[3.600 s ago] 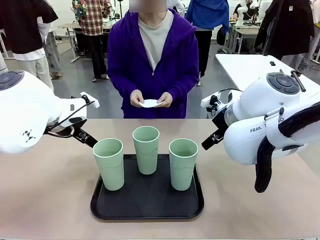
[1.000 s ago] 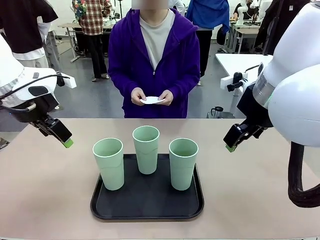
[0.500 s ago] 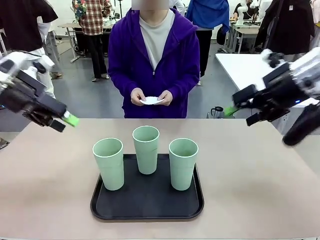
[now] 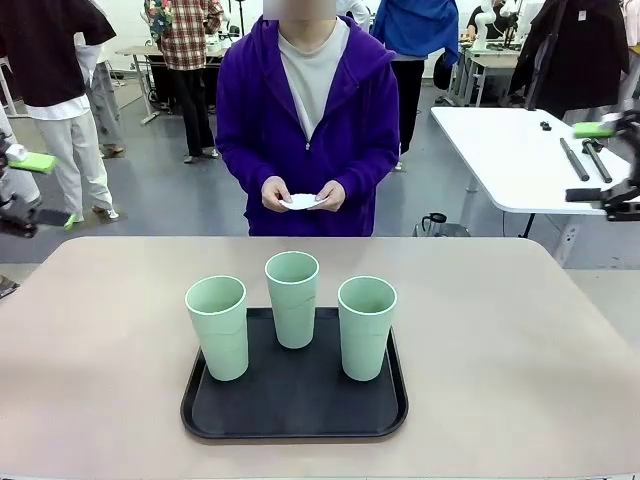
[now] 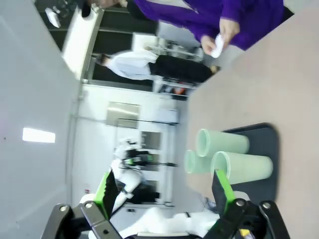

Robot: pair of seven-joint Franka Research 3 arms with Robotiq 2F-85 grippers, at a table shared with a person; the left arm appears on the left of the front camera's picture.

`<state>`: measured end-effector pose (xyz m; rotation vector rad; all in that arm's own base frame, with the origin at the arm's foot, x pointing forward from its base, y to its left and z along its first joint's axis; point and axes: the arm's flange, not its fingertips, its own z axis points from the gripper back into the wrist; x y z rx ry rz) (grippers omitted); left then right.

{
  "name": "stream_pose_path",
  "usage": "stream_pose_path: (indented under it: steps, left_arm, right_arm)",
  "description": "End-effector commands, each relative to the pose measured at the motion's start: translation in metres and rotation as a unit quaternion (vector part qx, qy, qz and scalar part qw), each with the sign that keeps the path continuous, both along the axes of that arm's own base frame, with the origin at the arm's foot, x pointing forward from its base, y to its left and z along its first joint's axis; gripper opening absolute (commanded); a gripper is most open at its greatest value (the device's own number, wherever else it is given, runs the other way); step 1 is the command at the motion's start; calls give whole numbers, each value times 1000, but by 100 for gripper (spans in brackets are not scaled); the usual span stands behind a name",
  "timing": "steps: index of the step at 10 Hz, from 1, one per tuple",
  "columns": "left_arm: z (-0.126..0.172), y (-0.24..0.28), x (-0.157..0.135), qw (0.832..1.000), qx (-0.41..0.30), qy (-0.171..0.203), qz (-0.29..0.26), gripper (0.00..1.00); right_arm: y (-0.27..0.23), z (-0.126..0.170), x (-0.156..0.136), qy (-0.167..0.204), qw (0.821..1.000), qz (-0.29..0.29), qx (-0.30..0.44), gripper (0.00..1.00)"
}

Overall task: Place coasters on the table and set cups on them.
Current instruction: Pick up one Reusable plastic cup and place it on a coaster set by the human.

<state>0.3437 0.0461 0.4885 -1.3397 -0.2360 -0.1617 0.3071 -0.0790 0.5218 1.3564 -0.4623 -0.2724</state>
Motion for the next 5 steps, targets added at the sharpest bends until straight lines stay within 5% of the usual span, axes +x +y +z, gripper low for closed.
stream_pose_path:
  steps: [1,5]
  left_arm:
    - [-7,18,17,997,49,56,22,100]
    - [-26,75,24,993,36,98,58,100]
  right_arm:
    - [18,-80,-75,19,1000,21,10,100]
    - [-6,-112,-86,28,991,133,-6,100]
